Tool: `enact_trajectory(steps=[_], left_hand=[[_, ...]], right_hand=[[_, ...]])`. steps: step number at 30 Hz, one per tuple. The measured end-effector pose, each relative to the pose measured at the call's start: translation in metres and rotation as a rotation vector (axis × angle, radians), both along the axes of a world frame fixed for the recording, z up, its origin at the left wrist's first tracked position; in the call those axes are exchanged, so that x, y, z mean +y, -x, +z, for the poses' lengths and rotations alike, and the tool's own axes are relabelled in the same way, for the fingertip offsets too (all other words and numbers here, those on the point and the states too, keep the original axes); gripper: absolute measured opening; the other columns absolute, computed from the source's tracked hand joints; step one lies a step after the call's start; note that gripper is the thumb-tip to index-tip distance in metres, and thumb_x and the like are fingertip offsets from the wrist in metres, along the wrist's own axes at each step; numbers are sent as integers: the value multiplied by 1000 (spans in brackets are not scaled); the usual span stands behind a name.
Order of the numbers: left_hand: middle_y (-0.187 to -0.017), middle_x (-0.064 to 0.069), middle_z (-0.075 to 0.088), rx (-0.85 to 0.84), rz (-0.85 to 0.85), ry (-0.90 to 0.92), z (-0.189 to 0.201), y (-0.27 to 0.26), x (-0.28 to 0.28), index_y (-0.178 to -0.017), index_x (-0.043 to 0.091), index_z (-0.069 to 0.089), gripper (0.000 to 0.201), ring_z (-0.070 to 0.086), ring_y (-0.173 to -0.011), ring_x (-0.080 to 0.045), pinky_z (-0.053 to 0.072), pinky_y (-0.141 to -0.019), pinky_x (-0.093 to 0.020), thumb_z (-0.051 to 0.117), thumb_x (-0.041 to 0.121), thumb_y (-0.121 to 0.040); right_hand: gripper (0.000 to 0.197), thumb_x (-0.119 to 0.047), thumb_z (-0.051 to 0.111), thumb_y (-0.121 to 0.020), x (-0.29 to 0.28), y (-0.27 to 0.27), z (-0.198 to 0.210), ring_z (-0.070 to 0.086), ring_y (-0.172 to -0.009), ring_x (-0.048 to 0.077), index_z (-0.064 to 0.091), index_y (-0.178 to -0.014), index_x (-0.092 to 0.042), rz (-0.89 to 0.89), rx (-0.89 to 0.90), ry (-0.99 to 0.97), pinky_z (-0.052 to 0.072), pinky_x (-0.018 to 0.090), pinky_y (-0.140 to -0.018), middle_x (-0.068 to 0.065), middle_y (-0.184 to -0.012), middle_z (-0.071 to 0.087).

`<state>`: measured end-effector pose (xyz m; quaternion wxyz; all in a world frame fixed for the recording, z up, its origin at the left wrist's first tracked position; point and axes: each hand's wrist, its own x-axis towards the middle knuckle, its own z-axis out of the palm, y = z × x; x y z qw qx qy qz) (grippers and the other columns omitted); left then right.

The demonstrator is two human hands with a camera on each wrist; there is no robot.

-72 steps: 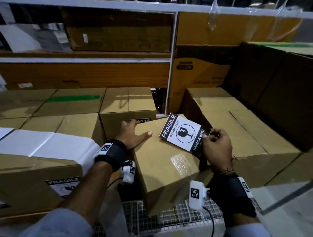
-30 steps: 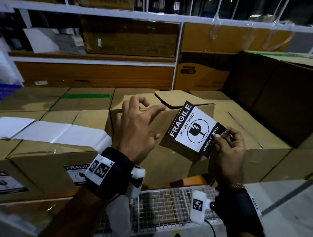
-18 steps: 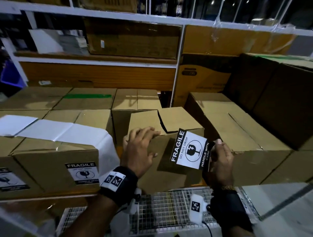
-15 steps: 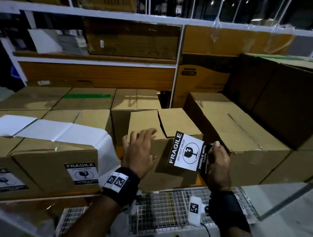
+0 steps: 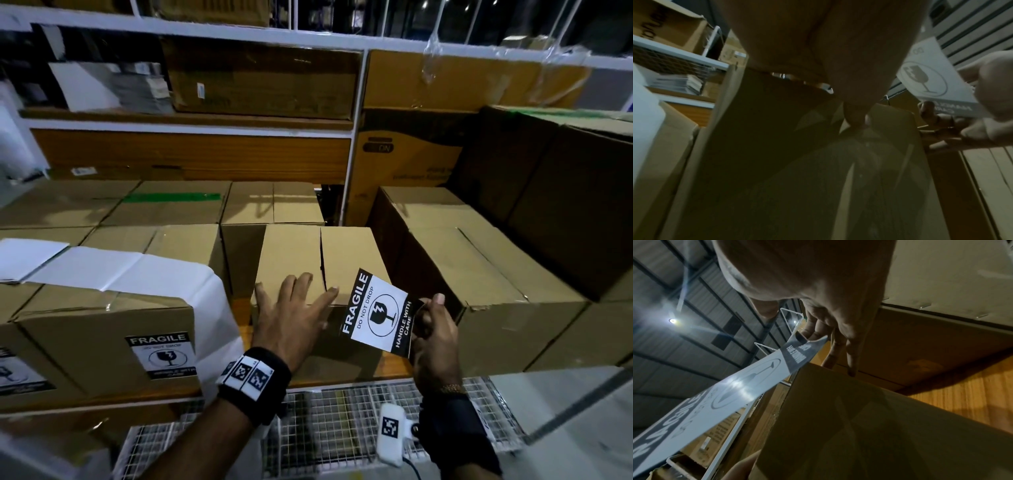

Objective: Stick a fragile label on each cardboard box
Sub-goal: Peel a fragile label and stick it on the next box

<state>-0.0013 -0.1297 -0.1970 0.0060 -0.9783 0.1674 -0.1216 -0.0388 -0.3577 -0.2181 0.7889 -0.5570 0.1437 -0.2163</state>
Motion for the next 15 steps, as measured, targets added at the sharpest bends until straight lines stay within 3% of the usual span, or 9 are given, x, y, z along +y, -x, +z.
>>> enact_trajectory(steps=[5,10,15], left_hand=[[-172,-2,-2,32,4,25,-8,-5,-1,-153,54,-7,67,3,-158,-30,5,-114,-77,39,54,-105],[-172,5,1,39,-7,77,-7,-4,5,-153,56,-5,60,4,-159,-25,4,-117,-73,33,51,-107],[-172,9,6,37,-23,101,-4,0,8,-153,58,-1,60,7,-158,-22,3,-118,-70,37,54,-106]], right_hand=[[59,-82,63,-78,0,1,-6,64,-95,29,68,-93,-25,30,-7,48,45,48,-88,4,-95,74],[55,-76,61,-86,4,-1,-7,65,-95,24,66,-95,-22,45,-55,56,47,46,-90,3,-96,74],[70,-85,67,-72,6,-4,-9,64,-92,26,65,-97,-19,31,-77,47,47,42,-83,6,-95,71]])
